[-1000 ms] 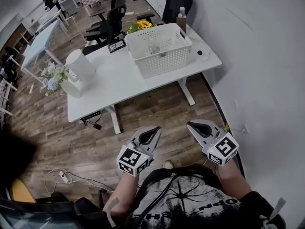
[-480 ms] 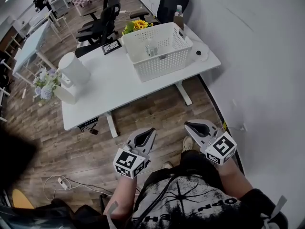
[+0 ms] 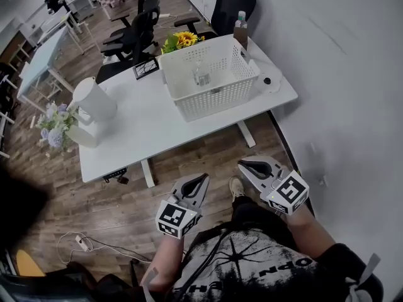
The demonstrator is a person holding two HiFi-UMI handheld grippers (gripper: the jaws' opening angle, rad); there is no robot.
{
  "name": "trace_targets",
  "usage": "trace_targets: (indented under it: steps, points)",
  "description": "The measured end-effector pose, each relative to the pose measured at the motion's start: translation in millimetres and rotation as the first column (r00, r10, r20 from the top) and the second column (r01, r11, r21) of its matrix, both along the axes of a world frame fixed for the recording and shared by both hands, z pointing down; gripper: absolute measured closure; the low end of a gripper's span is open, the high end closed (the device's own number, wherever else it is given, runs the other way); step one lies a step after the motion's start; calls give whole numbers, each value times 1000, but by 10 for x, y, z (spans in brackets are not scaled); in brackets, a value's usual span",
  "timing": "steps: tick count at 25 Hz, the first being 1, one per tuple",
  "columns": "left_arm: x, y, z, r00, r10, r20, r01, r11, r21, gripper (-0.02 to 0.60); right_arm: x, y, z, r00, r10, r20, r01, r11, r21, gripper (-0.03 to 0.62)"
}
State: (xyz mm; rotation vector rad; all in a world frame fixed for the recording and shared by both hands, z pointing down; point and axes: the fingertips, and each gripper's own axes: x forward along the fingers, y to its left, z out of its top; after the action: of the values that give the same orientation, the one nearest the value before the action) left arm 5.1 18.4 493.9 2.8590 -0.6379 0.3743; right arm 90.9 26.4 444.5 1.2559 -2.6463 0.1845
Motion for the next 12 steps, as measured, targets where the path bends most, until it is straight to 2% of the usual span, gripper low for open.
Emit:
trace_targets:
  steps: [6, 12]
  points:
    - [293, -555, -109, 999, -31, 28, 30, 999, 14, 571, 217, -554, -49, 998, -70, -1, 70, 998, 2, 571]
    - [431, -1224, -236, 988, -147, -39, 147, 989, -19, 571, 508, -1148, -127, 992, -124, 10, 124, 992, 21, 571]
